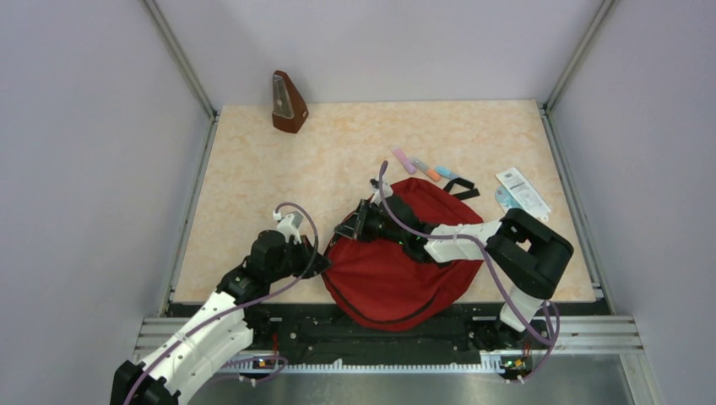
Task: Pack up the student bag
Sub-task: Zip the student bag at the center of the board.
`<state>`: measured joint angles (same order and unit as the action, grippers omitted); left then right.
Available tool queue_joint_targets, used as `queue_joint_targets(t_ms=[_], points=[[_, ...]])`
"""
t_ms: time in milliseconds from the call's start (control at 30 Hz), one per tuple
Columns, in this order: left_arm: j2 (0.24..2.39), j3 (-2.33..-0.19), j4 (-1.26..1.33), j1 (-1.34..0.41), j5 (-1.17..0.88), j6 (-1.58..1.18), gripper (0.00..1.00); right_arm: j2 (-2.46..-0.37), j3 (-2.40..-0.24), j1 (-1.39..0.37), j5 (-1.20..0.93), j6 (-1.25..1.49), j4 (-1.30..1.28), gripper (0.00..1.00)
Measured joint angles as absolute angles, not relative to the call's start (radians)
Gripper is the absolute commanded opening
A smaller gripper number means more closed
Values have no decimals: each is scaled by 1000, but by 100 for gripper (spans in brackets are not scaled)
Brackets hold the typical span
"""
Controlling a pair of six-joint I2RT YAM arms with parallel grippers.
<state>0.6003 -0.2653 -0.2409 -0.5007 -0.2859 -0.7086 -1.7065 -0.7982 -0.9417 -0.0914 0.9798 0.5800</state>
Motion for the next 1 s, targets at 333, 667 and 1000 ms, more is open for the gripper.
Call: queue_joint_targets(t_ms=[333,667,1000], points=[[599,-265,-241,-501,-282,-708,0,-1705,-778,-942,-67,948,588,0],[577,-265,-245,-504,-268,-709,0,-1596,-753,-951,186,752,513,0],[558,-267,-257,-504,-248,-708,0,-1590,-755,-899,359,582,453,0]])
